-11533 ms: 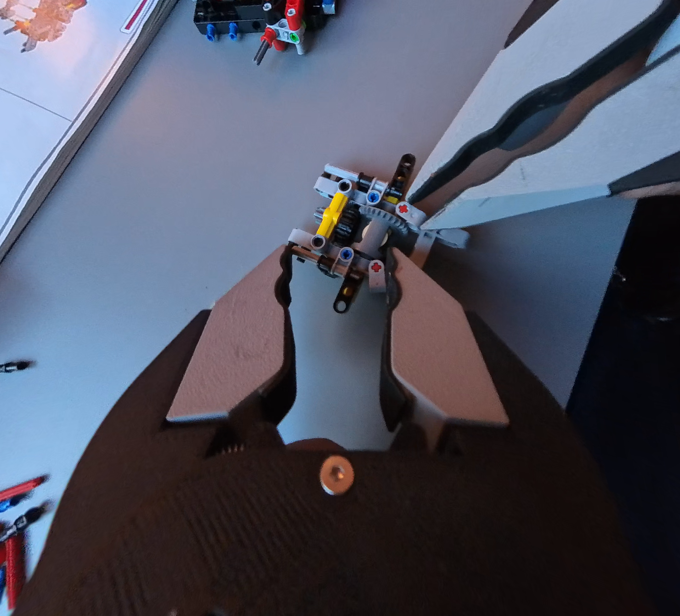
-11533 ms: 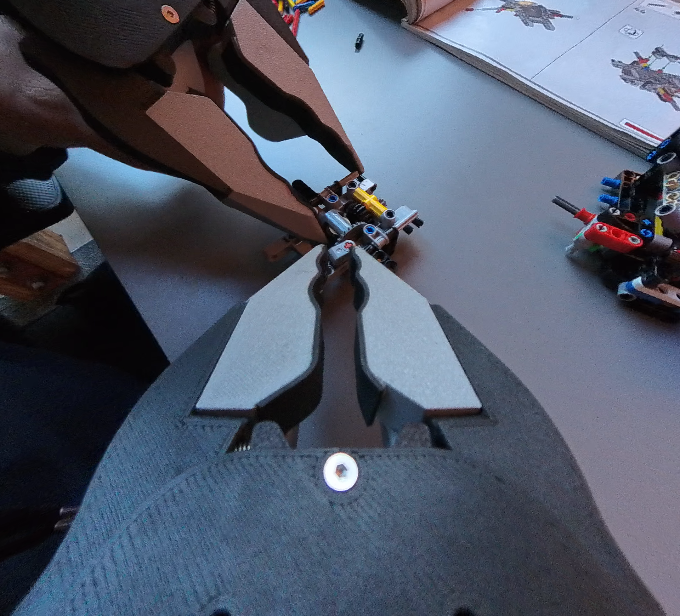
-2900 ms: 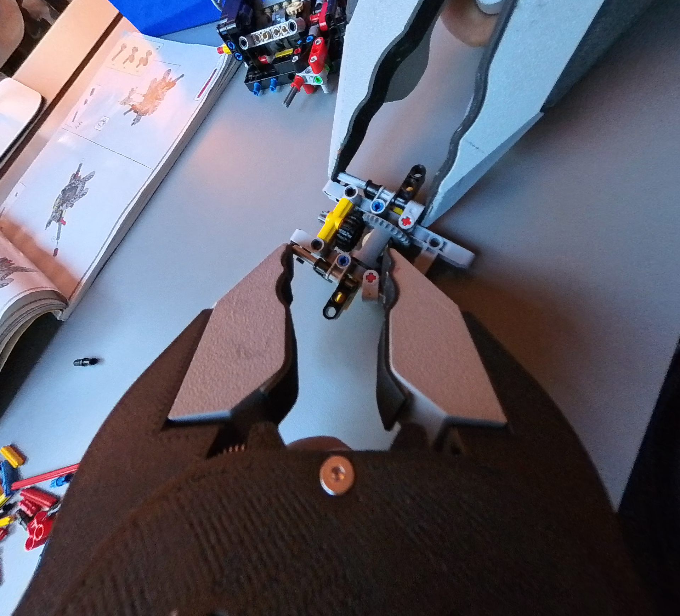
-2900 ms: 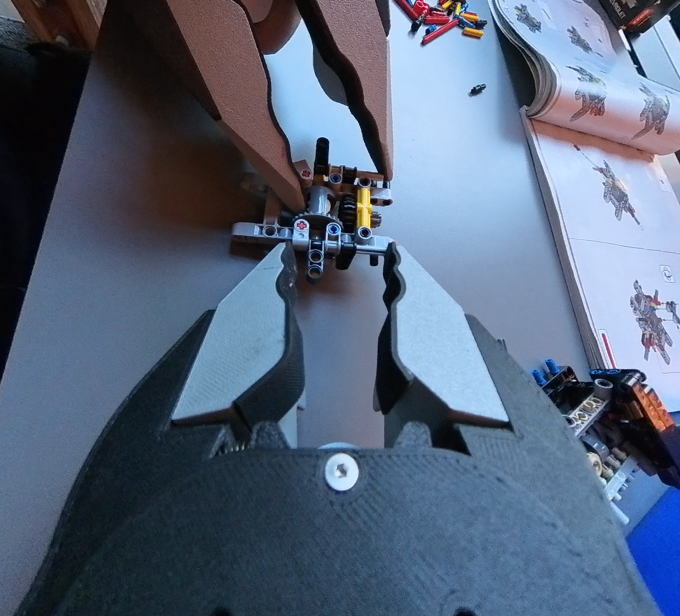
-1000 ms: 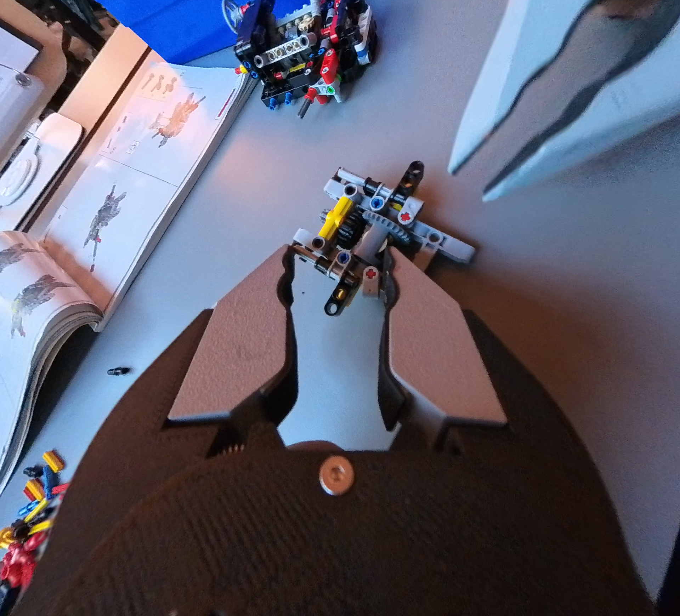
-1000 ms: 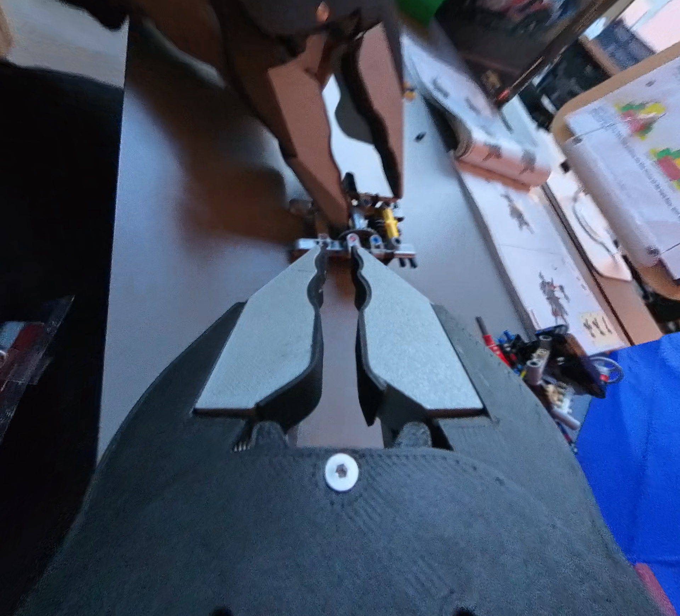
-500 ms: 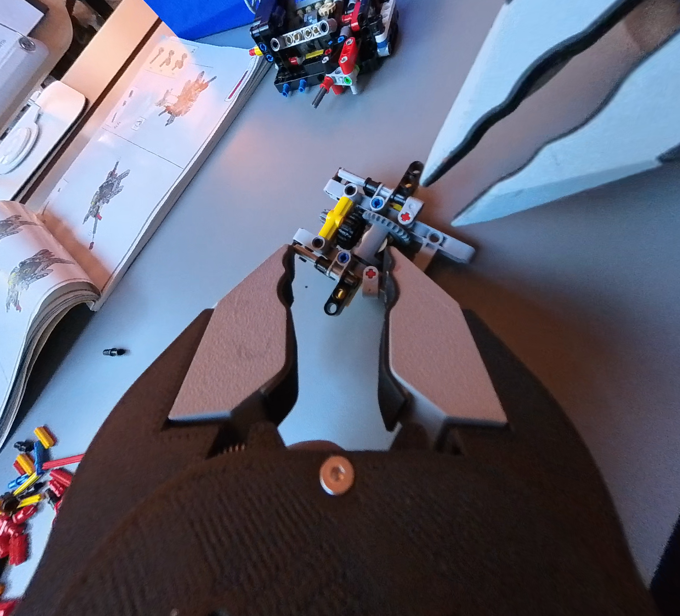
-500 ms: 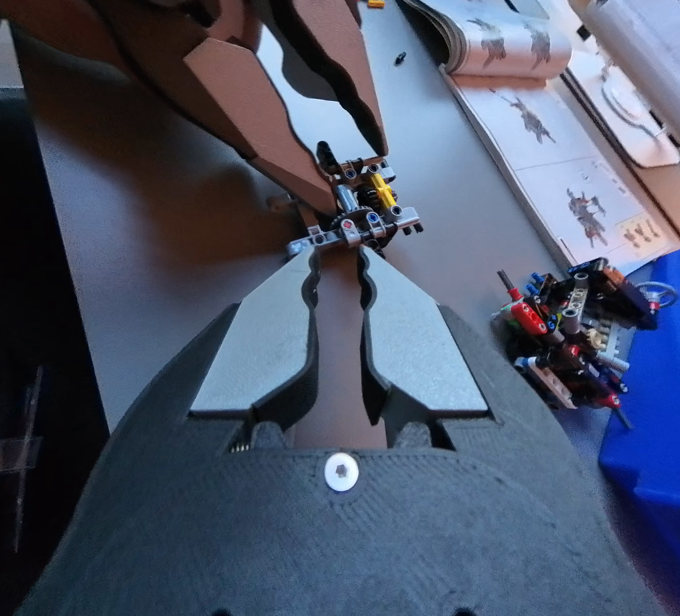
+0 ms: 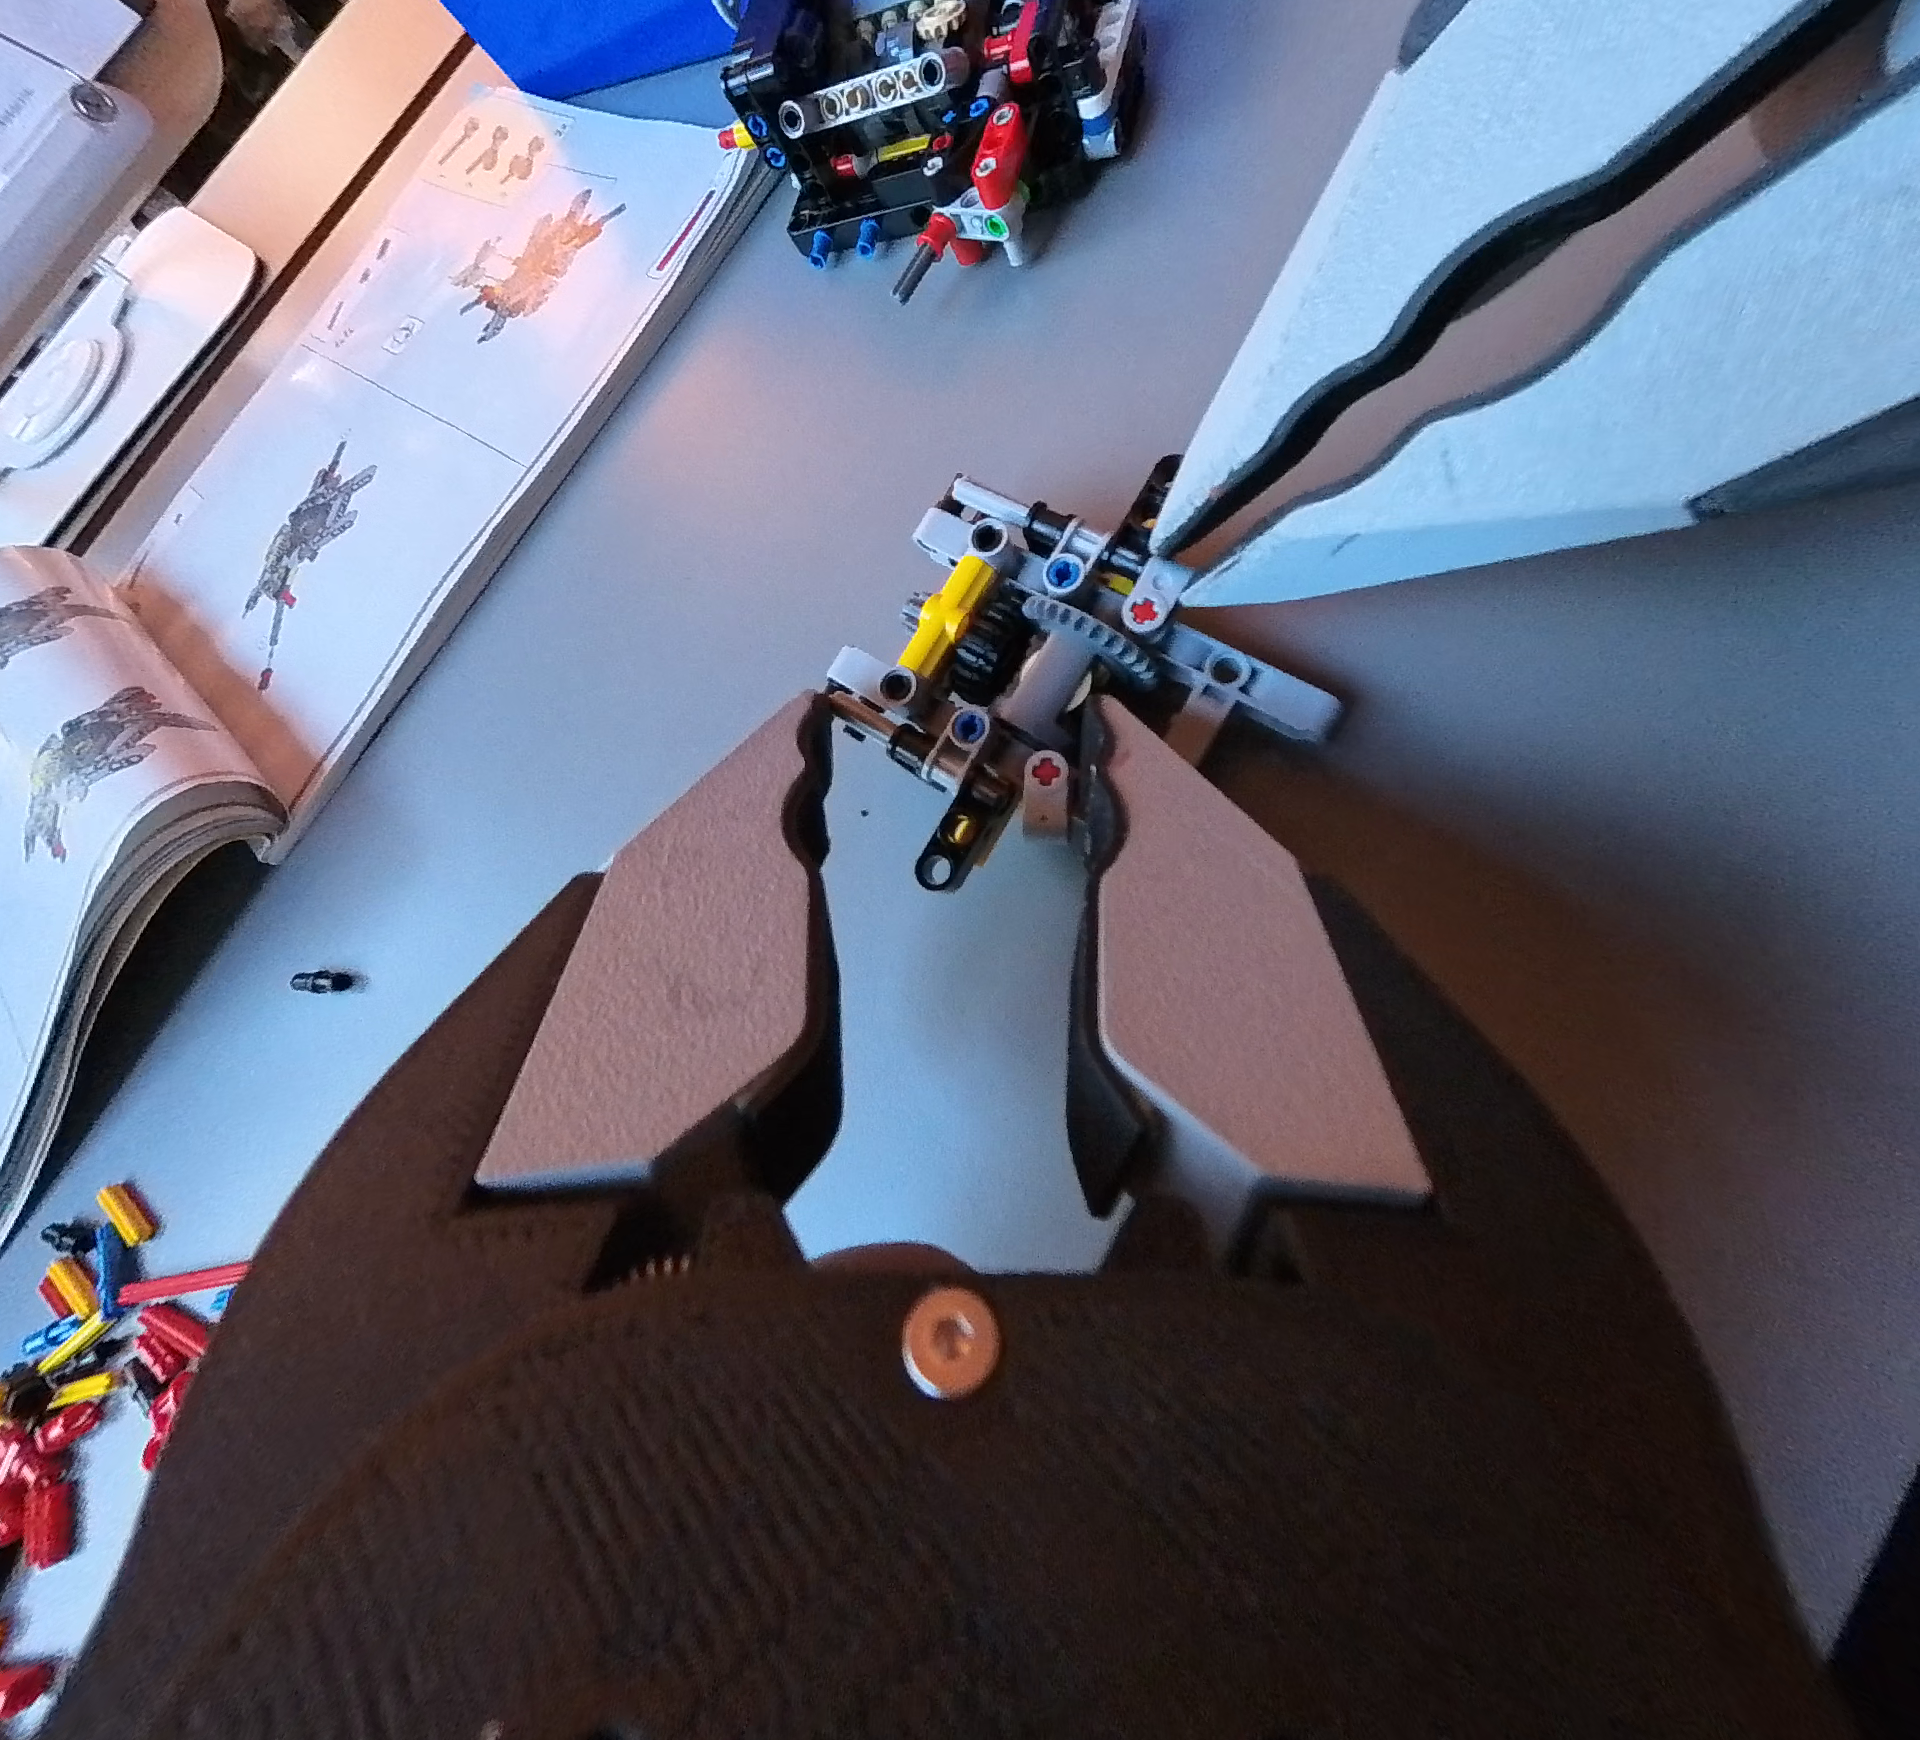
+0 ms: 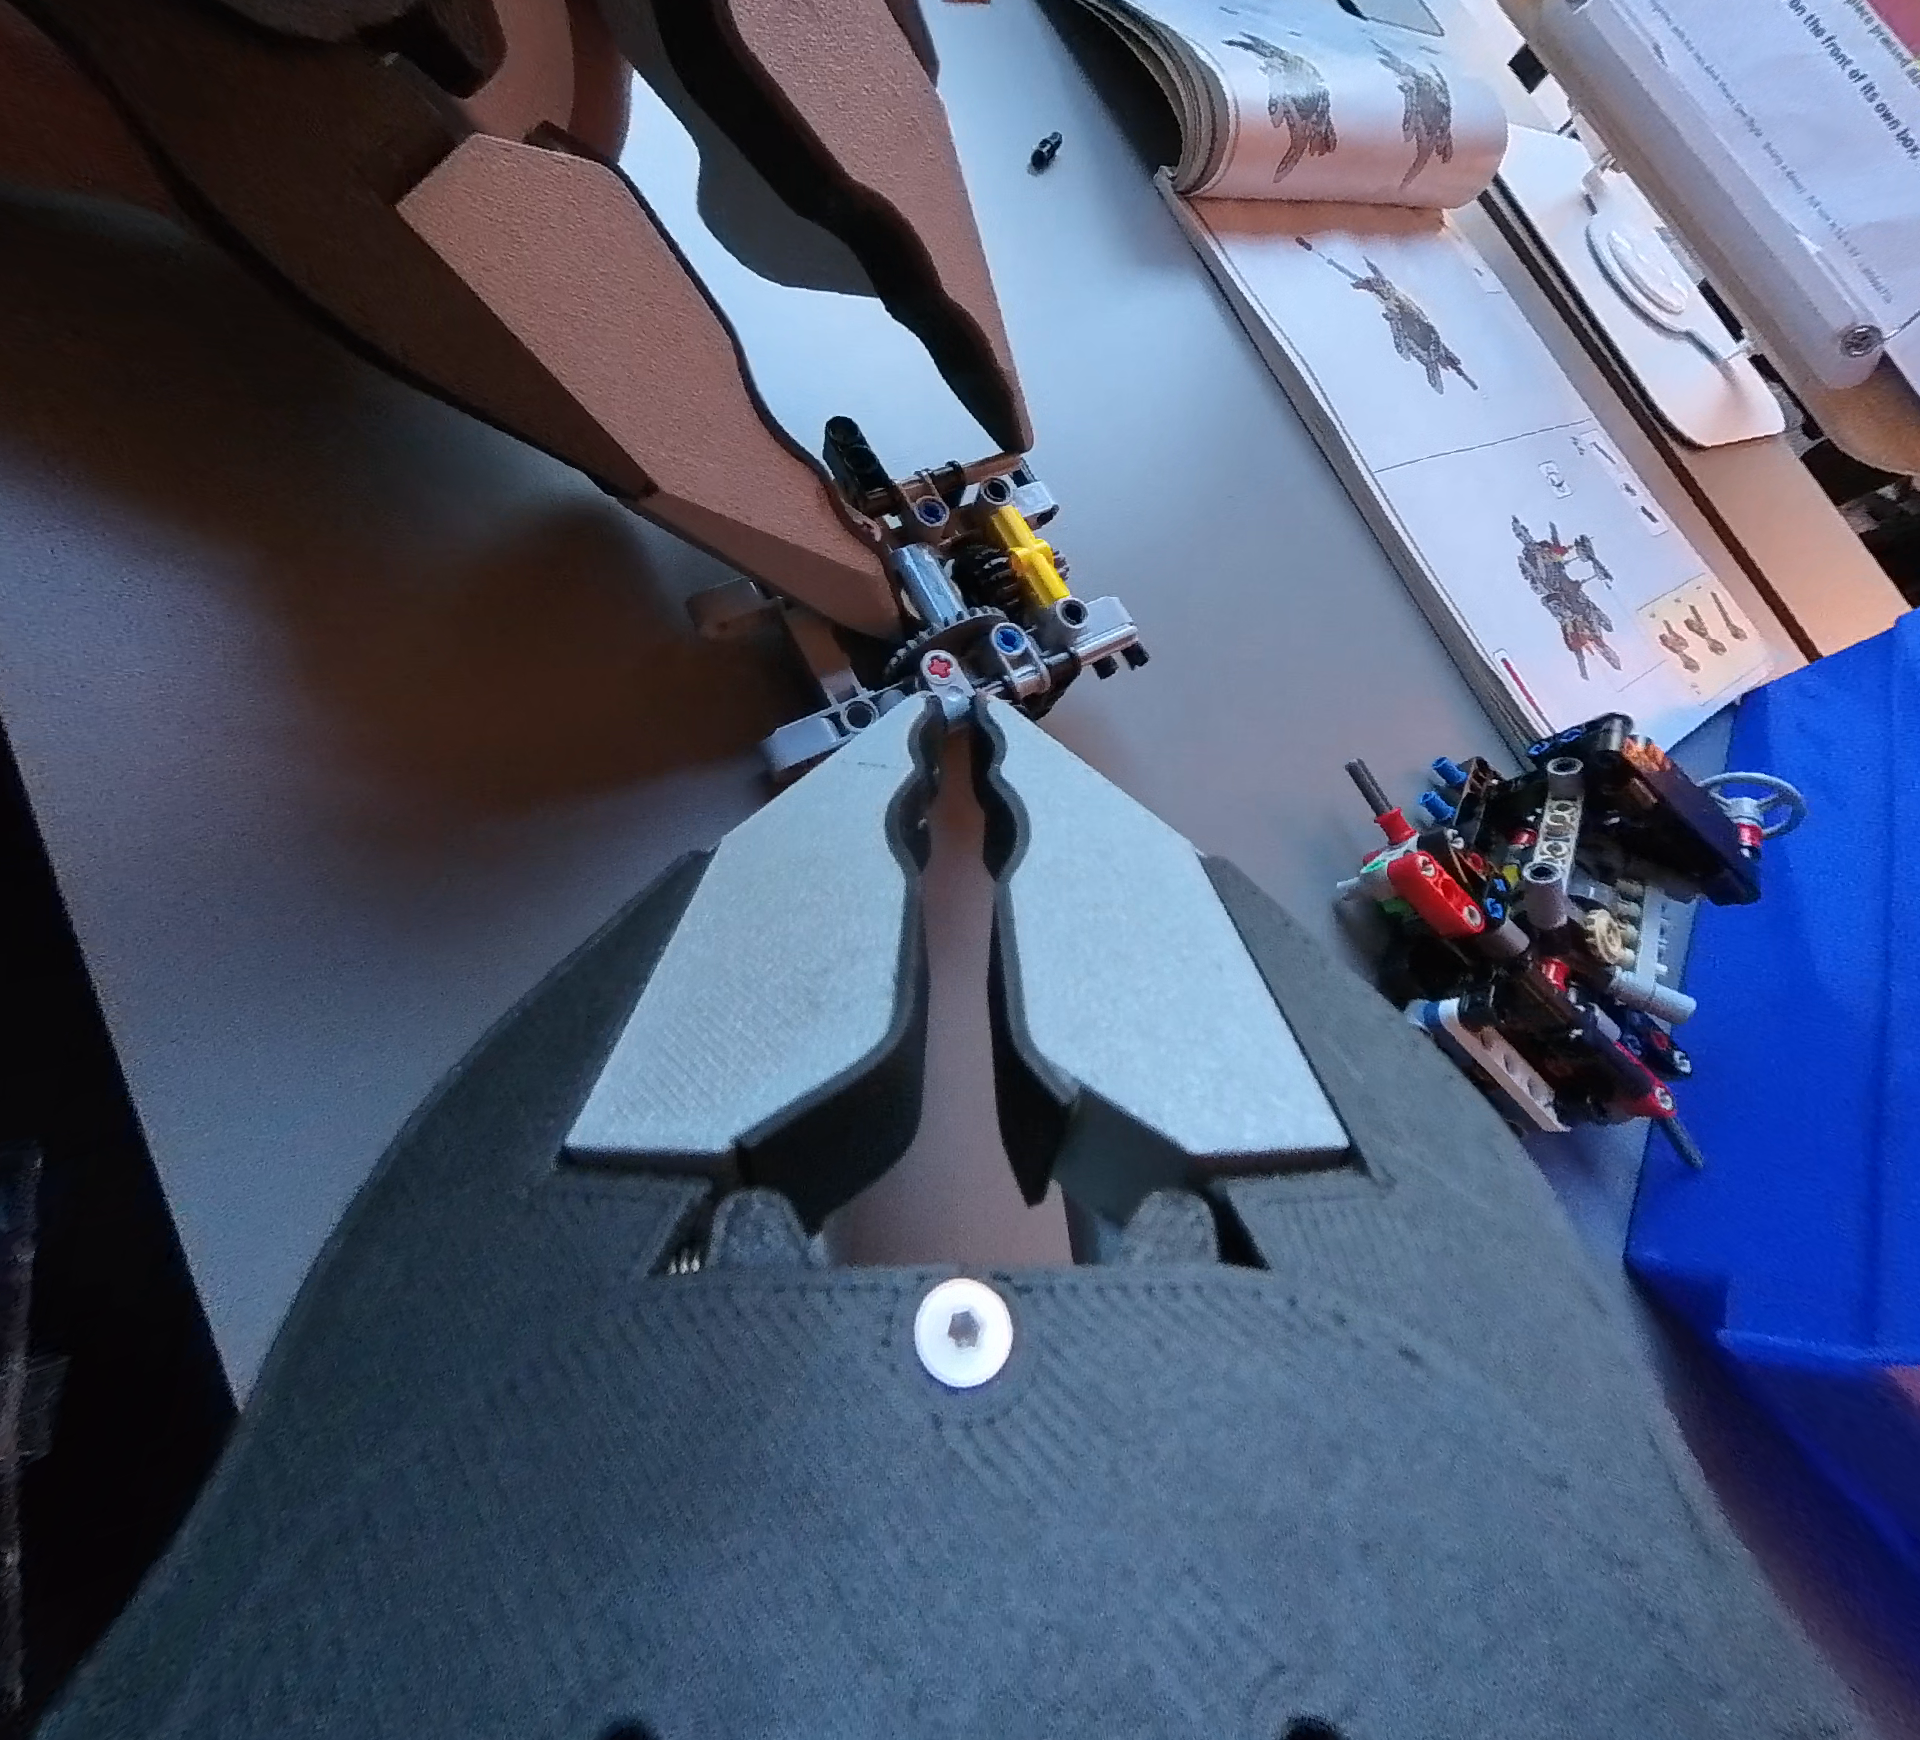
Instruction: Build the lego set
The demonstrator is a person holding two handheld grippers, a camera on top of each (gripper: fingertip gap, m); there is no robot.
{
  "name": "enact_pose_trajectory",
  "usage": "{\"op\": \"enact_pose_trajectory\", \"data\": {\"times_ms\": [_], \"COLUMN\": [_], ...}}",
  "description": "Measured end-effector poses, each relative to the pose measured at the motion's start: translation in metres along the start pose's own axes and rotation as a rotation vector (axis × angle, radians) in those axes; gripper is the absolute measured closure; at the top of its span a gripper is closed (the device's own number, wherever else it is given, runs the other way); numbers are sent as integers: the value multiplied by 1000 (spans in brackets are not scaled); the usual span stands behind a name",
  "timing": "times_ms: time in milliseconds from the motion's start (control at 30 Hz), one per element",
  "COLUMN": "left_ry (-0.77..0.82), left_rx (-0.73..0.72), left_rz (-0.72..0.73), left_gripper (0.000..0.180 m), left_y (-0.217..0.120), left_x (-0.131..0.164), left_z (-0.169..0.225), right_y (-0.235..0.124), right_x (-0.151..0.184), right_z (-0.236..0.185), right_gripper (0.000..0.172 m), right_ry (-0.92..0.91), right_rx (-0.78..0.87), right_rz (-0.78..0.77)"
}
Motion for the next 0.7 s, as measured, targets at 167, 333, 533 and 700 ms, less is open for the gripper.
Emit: {"op": "enact_pose_trajectory", "data": {"times_ms": [167,333,533,700], "left_ry": [-6,-19,-13,4], "left_rx": [4,4,3,0], "left_rz": [-1,-4,-2,3], "left_gripper": [135,135,135,134], "left_y": [0,1,1,1], "left_x": [0,0,0,0], "left_z": [0,-1,-1,0], "right_y": [0,1,-12,-9], "right_x": [1,1,-4,5], "right_z": [0,1,4,34], "right_gripper": [170,170,163,117], "right_ry": [-13,-6,-61,-33], "right_rx": [5,2,-31,-170], "right_rz": [-2,0,123,169]}}
Point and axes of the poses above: each gripper's, where its closed fingertips meet, y out along the fingers, x out of its underside, z = x × y across the jaws, the point moved 6 cm from there along -y, back along the fingers, and after that the axes turned 3 degrees about x, right-handed, at the moved point
